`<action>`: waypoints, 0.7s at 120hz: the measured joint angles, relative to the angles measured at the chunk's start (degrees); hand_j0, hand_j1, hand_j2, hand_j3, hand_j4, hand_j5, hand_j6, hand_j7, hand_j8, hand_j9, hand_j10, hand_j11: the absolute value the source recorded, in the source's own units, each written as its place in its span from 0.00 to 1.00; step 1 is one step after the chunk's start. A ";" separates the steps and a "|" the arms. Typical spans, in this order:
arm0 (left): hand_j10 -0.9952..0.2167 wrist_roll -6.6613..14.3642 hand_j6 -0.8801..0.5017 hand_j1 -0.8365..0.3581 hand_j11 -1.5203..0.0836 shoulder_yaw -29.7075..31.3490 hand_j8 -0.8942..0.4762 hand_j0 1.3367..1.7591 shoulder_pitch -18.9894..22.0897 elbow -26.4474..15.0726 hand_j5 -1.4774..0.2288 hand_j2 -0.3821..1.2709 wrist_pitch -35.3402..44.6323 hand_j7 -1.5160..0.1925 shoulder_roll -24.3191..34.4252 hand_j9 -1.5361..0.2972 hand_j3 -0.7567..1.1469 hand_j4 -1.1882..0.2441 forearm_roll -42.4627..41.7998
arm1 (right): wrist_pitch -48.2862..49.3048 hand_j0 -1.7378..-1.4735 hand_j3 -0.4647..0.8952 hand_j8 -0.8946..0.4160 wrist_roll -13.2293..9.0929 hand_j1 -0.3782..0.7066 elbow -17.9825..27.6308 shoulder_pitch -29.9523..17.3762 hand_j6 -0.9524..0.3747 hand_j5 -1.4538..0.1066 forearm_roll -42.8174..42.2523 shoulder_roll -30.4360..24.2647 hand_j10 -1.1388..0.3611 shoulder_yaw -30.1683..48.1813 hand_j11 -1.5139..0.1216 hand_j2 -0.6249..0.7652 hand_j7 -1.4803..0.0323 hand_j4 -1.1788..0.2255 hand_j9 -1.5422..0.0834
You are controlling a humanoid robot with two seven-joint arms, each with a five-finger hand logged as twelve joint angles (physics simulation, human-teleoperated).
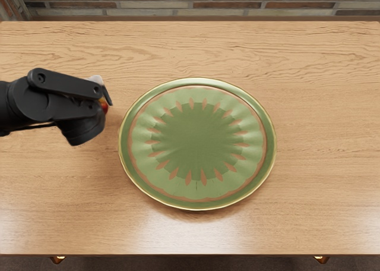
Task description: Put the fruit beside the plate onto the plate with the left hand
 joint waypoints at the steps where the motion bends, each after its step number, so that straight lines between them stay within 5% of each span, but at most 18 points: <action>1: 0.38 -0.01 0.39 0.39 0.24 0.00 0.47 0.74 -0.43 -0.26 0.19 0.42 -0.09 0.21 0.22 0.21 0.40 0.26 -0.08 | 0.00 0.30 0.34 0.66 0.00 0.07 0.00 0.00 0.69 0.90 0.00 0.00 0.74 0.00 0.90 0.44 0.95 0.81 0.92; 48: 0.35 -0.08 0.41 0.37 0.21 -0.47 0.47 0.73 -14.66 -8.92 0.17 0.46 -4.69 0.20 0.23 0.19 0.40 0.24 -9.39 | 0.00 0.30 0.34 0.66 -0.01 0.07 0.03 0.00 0.69 0.90 0.00 0.00 0.74 0.00 0.90 0.44 0.95 0.81 0.92; 84: 0.32 -0.07 0.40 0.42 0.20 -5.27 0.46 0.73 -18.35 -9.92 0.16 0.42 -8.17 0.19 -7.50 0.19 0.40 0.25 -18.23 | 0.00 0.30 0.34 0.66 -0.01 0.07 0.04 0.01 0.69 0.90 -0.01 0.00 0.74 0.00 0.90 0.44 0.95 0.81 0.92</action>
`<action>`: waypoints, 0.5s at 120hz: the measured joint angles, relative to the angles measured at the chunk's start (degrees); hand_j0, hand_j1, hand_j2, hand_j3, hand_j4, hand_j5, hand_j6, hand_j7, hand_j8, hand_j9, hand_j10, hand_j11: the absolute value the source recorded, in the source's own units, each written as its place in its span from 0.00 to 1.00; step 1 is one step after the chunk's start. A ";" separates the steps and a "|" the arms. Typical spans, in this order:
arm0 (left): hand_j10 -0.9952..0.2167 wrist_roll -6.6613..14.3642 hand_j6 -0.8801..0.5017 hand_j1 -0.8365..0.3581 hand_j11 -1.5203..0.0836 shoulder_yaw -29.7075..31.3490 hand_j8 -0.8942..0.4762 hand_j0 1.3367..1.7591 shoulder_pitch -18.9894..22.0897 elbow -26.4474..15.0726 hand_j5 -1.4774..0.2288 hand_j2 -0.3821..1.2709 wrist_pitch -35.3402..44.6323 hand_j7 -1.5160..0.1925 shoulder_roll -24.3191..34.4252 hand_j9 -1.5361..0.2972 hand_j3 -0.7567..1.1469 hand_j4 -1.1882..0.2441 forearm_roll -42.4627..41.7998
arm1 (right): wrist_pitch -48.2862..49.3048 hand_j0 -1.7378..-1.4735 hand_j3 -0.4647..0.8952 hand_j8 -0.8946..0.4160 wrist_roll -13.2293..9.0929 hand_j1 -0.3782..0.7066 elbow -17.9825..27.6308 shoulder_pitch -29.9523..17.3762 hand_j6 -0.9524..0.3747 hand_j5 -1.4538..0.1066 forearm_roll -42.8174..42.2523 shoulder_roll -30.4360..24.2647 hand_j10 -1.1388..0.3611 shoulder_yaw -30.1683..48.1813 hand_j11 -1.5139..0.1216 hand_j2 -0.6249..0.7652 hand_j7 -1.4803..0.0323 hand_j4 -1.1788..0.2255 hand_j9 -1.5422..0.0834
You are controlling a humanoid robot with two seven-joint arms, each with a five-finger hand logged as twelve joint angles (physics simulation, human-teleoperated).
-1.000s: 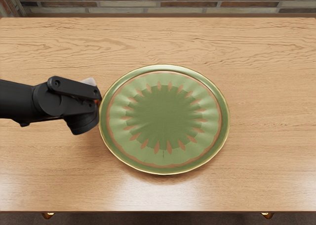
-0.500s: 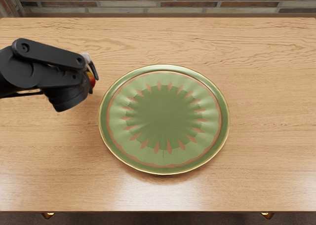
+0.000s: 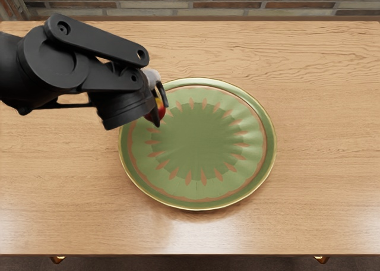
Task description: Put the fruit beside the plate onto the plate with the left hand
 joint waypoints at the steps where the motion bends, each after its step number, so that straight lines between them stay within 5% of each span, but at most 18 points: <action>1: 0.32 0.00 0.40 0.42 0.20 -0.15 0.46 0.73 0.00 0.03 0.16 0.42 -0.03 0.19 -0.21 0.19 0.40 0.25 -0.16 | 0.00 0.30 0.34 0.66 0.00 0.07 0.00 0.00 0.69 0.90 0.00 0.00 0.74 0.00 0.90 0.44 0.95 0.81 0.92; 18: 0.30 0.02 0.39 0.45 0.20 -1.79 0.44 0.73 -0.05 0.85 0.16 0.37 -0.18 0.19 -3.78 0.19 0.40 0.25 -1.92 | 0.00 0.30 0.34 0.66 0.00 0.07 0.00 -0.01 0.69 0.90 0.00 0.00 0.74 0.00 0.90 0.44 0.95 0.81 0.92; 45: 0.28 0.17 0.41 0.38 0.21 -2.55 0.45 0.73 0.56 2.29 0.16 0.49 -0.20 0.20 -5.29 0.20 0.40 0.24 -2.67 | 0.00 0.30 0.34 0.66 0.00 0.07 0.00 0.00 0.69 0.90 -0.02 0.00 0.74 0.00 0.90 0.44 0.95 0.81 0.92; 60: 0.24 0.21 0.36 0.42 0.28 -2.61 0.40 0.74 0.44 2.93 0.23 0.43 0.10 0.27 -5.29 0.26 0.40 0.29 -2.62 | 0.00 0.30 0.34 0.66 0.00 0.07 -0.01 0.00 0.69 0.90 -0.01 0.00 0.74 0.00 0.90 0.44 0.95 0.81 0.92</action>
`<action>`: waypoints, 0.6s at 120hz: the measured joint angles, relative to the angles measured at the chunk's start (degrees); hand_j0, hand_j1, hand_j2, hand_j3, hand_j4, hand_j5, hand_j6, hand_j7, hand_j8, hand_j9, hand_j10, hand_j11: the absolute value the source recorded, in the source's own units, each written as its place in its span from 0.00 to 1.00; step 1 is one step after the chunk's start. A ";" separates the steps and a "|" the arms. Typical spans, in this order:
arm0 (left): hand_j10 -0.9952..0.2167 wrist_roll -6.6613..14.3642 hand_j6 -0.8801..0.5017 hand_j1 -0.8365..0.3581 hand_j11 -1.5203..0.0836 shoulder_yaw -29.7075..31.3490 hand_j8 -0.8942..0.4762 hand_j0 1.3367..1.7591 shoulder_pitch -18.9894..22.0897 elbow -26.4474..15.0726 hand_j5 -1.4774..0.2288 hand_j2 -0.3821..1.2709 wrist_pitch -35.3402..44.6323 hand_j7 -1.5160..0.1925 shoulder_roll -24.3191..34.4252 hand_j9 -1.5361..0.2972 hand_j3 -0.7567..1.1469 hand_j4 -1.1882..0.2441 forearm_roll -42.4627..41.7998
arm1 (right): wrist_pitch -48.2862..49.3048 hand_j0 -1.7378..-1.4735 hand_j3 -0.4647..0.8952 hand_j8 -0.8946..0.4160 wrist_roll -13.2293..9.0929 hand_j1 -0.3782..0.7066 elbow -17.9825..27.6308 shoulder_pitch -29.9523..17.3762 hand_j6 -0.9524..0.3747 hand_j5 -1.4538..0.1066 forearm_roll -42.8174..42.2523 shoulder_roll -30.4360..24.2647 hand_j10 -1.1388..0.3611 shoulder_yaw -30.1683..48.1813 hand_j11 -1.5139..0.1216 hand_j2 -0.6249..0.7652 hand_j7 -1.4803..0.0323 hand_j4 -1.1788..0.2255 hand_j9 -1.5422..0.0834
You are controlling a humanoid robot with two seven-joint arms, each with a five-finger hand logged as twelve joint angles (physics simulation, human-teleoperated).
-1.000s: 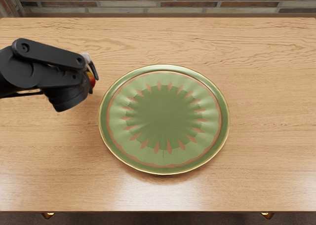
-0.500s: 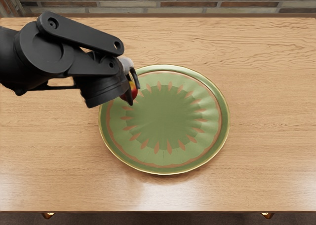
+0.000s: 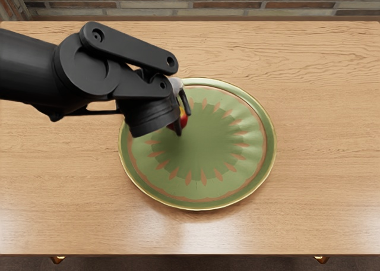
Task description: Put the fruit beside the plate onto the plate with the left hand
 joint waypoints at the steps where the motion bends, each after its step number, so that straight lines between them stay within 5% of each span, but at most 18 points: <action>1: 0.25 0.00 0.36 0.43 0.29 0.00 0.40 0.74 0.00 0.03 0.24 0.43 0.02 0.28 0.00 0.27 0.40 0.30 0.01 | 0.00 0.30 0.34 0.66 0.00 0.07 0.00 0.00 0.69 0.90 0.00 0.00 0.74 0.00 0.90 0.44 0.95 0.81 0.92; 15: 0.26 -0.02 0.32 0.49 0.43 -0.02 0.37 0.75 -0.18 0.35 0.37 0.37 0.23 0.40 0.00 0.38 0.40 0.40 -0.03 | 0.00 0.30 0.34 0.66 0.00 0.07 0.01 0.01 0.69 0.90 0.01 0.00 0.74 0.00 0.90 0.44 0.95 0.81 0.92; 35: 0.42 -0.02 0.38 0.62 0.60 -0.03 0.44 0.76 -0.33 0.54 0.53 0.31 0.27 0.56 0.04 0.53 0.40 0.54 -0.05 | 0.00 0.30 0.34 0.66 0.00 0.07 0.01 0.01 0.69 0.90 0.01 0.00 0.74 0.00 0.90 0.44 0.95 0.81 0.92; 72: 0.57 -0.02 0.44 0.71 0.71 -1.77 0.46 0.76 0.88 1.55 0.64 0.27 0.29 0.67 2.10 0.63 0.40 0.63 0.15 | 0.00 0.30 0.34 0.66 0.00 0.07 0.01 0.01 0.69 0.90 0.01 0.00 0.74 0.00 0.90 0.44 0.95 0.81 0.92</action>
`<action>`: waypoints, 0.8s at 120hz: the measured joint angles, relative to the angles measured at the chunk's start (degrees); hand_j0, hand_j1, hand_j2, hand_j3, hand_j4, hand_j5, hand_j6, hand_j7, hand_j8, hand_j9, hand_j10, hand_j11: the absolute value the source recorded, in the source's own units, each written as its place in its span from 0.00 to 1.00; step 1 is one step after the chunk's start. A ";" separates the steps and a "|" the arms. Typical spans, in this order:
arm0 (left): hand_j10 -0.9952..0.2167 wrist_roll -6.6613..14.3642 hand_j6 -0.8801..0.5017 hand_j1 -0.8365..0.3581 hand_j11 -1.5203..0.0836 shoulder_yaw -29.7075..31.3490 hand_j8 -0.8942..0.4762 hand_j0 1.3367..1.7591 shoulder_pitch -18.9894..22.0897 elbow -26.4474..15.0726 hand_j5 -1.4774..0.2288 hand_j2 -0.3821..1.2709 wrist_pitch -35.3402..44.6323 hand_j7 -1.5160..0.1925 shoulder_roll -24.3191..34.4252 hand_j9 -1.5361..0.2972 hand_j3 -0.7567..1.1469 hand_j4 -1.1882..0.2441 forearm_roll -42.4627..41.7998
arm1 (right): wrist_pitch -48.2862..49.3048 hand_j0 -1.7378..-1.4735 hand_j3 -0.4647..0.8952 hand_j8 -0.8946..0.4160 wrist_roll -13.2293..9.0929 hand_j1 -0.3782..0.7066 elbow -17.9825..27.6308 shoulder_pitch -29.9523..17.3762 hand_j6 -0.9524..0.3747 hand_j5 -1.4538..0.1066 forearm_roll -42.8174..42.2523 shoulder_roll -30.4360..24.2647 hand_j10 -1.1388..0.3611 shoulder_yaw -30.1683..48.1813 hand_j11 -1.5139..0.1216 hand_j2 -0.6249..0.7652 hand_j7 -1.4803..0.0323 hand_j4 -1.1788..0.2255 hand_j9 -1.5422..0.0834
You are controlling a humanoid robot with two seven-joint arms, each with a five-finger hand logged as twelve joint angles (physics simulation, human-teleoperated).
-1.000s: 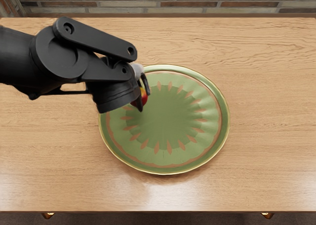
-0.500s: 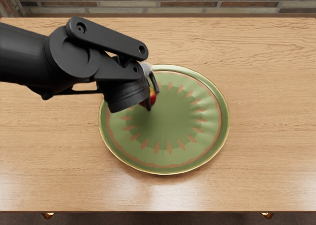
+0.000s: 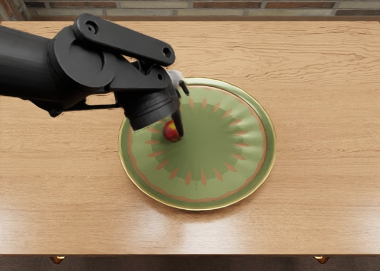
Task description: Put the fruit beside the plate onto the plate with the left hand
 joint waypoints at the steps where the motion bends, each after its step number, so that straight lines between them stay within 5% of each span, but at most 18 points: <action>1: 0.57 0.00 0.44 0.72 0.71 -0.24 0.46 0.76 0.04 0.03 0.65 0.27 -0.05 0.67 0.72 0.63 0.40 0.63 0.02 | 0.00 0.30 0.34 0.66 0.00 0.07 0.00 0.00 0.69 0.90 0.00 0.00 0.74 0.00 0.90 0.44 0.95 0.81 0.92; 23: 0.60 0.00 0.45 0.73 0.73 -13.49 0.47 0.76 8.98 -0.61 0.66 0.27 -9.74 0.68 21.05 0.65 0.40 0.64 2.66 | 0.00 0.30 0.34 0.66 0.00 0.07 0.00 0.01 0.69 0.90 0.00 0.00 0.74 0.00 0.90 0.44 0.95 0.81 0.92; 50: 0.61 -0.07 0.45 0.74 0.74 -25.25 0.47 0.76 16.33 -1.49 0.67 0.26 -37.78 0.69 47.03 0.66 0.40 0.65 4.81 | 0.00 0.30 0.34 0.66 -0.05 0.07 -0.03 0.02 0.69 0.90 0.03 0.00 0.74 0.00 0.90 0.44 0.95 0.81 0.92; 66: 0.61 -0.16 0.45 0.74 0.74 -29.72 0.47 0.76 24.27 -1.55 0.67 0.26 -51.79 0.69 48.39 0.66 0.40 0.65 4.84 | 0.00 0.30 0.34 0.66 -0.14 0.07 -0.04 0.01 0.69 0.90 0.04 0.00 0.74 0.00 0.90 0.44 0.95 0.81 0.92; 96: 0.62 -0.03 0.46 0.74 0.75 -32.63 0.47 0.76 27.64 1.40 0.68 0.26 -60.29 0.70 53.00 0.66 0.40 0.66 4.43 | 0.00 0.30 0.34 0.66 -0.17 0.07 -0.02 0.03 0.69 0.90 0.05 0.00 0.74 0.01 0.90 0.44 0.95 0.81 0.92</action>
